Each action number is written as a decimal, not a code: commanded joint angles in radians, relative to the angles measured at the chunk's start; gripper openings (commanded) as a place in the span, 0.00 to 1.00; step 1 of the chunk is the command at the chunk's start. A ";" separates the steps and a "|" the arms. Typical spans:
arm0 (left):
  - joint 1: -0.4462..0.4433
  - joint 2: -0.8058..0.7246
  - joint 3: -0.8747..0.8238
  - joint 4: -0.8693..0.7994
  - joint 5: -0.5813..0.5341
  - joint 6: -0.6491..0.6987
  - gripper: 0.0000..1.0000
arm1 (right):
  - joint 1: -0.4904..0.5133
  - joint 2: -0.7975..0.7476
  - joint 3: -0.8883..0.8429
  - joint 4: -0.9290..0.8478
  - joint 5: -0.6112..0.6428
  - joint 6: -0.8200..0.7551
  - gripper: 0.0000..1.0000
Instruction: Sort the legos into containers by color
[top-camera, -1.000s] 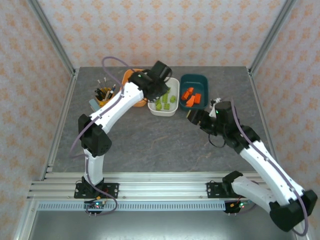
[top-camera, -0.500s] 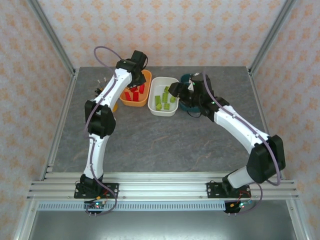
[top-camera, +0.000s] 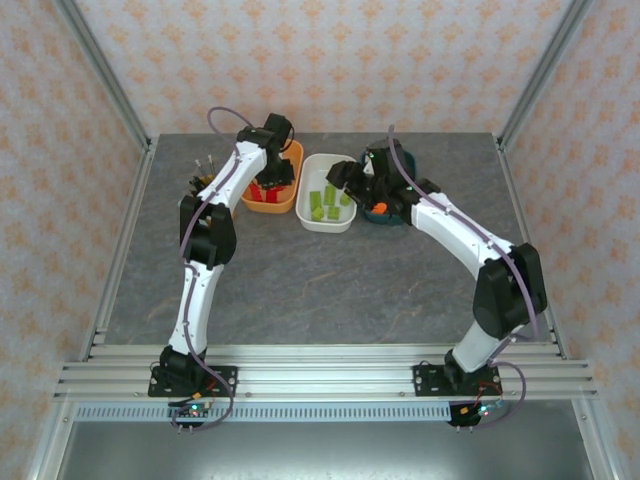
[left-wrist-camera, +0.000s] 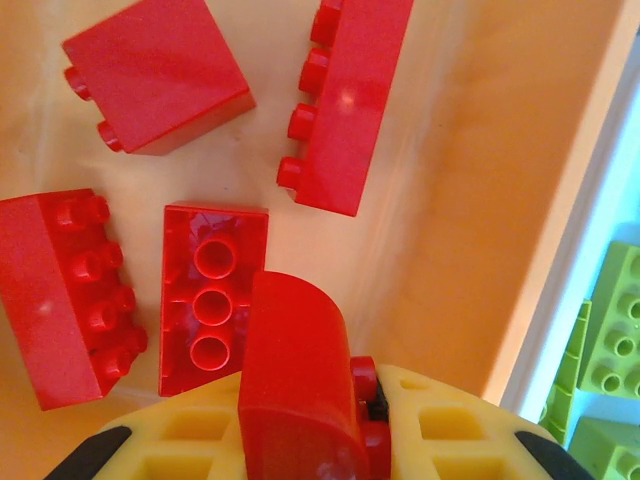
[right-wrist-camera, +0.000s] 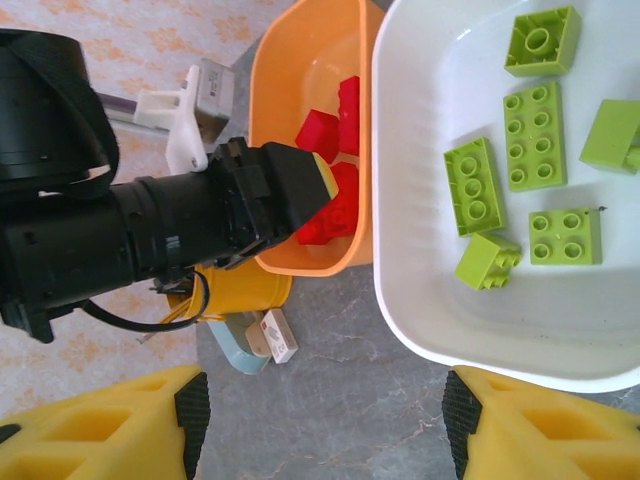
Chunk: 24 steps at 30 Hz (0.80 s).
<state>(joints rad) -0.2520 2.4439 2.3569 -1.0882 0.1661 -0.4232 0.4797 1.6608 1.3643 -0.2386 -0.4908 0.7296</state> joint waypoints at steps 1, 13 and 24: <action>0.001 0.026 0.001 -0.014 0.013 0.021 0.21 | 0.006 0.025 0.055 -0.048 -0.009 -0.011 0.65; -0.010 0.036 -0.010 -0.026 0.021 0.008 0.38 | 0.005 0.024 0.064 -0.087 0.001 -0.030 0.65; -0.056 -0.231 -0.141 -0.014 -0.085 -0.083 0.52 | 0.005 -0.067 0.166 -0.324 0.235 -0.203 0.68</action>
<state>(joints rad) -0.2832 2.3924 2.2780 -1.0920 0.1482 -0.4488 0.4808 1.6695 1.4803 -0.4397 -0.4023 0.6178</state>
